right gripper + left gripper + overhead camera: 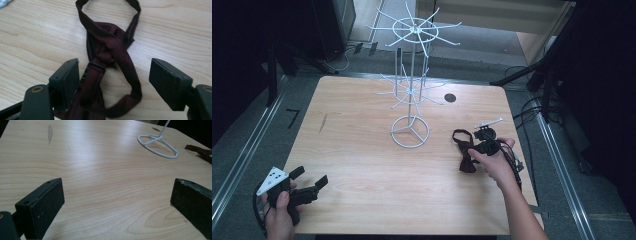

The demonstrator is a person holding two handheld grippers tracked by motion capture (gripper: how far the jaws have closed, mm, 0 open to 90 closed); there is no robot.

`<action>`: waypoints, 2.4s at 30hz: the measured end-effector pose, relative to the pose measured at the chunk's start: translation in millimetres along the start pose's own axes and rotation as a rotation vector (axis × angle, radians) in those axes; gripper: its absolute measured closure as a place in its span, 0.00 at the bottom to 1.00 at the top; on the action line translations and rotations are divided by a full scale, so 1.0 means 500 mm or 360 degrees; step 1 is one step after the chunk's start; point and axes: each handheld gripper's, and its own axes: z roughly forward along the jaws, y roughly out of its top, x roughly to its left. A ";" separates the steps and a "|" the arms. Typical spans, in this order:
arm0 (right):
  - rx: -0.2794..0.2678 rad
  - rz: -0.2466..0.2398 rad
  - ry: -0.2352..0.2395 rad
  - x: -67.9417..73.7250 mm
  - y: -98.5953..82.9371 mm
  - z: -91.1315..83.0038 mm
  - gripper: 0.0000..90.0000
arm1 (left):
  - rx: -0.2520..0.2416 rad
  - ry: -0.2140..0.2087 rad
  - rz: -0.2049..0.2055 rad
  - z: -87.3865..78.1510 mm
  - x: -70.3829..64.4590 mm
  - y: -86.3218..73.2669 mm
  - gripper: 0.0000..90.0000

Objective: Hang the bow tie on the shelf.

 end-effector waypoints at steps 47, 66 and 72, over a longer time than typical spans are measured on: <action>-0.0356 -0.0160 -0.0084 0.010 -0.010 -0.015 0.82 | 0.0011 0.0002 0.0005 0.001 0.000 0.001 0.00; -0.0749 -0.0201 -0.0038 0.045 -0.002 -0.084 0.82 | 0.0012 0.0001 0.0004 0.001 0.000 0.001 0.00; -0.0825 -0.0208 -0.0015 0.058 0.002 -0.105 0.82 | 0.0012 0.0000 0.0004 0.001 0.000 0.001 0.00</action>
